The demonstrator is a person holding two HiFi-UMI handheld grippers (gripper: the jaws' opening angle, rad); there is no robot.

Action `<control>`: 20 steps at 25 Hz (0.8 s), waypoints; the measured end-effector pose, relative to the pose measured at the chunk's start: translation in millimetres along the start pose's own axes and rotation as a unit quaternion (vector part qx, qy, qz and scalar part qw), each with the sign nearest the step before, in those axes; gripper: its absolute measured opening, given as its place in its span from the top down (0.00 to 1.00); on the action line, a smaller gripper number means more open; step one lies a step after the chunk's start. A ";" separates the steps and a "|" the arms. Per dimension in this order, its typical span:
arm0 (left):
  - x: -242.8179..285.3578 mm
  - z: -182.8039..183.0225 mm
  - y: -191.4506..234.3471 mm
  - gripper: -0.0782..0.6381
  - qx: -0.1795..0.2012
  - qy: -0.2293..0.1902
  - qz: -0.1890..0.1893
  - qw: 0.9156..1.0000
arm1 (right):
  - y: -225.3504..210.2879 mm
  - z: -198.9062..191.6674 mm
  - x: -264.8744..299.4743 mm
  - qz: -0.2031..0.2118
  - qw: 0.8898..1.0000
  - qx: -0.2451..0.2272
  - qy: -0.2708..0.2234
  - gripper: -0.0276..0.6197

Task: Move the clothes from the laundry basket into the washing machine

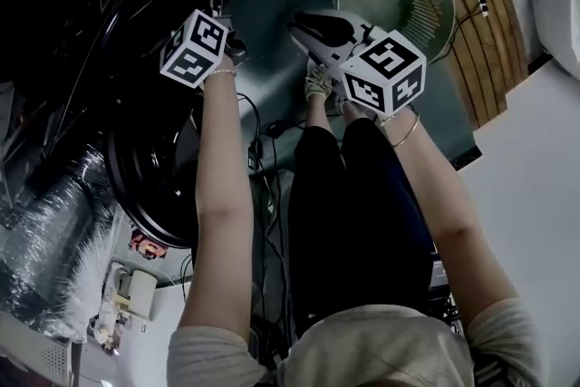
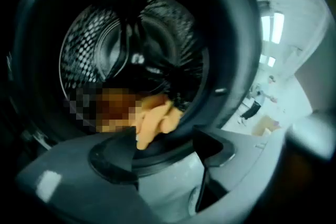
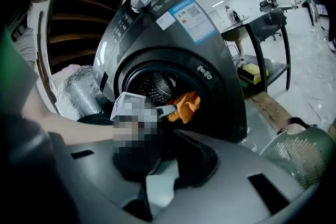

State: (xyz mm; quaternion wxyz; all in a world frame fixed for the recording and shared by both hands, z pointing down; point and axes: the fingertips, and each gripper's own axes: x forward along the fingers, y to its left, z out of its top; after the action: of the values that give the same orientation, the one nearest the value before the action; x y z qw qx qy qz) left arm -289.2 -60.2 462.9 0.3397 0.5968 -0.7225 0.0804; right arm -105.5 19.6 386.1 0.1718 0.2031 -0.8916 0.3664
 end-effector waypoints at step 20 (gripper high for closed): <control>-216.9 146.4 -253.1 0.74 0.089 -0.034 -0.240 0.966 | 135.0 158.4 -181.7 -0.013 0.990 -0.039 -0.132 0.94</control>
State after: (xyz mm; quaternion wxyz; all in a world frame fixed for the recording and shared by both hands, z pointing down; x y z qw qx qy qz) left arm -102.6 -30.9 151.7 0.2697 0.7830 -0.5591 0.0401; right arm -40.4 35.6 118.1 0.0651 0.2547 -0.9173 0.2990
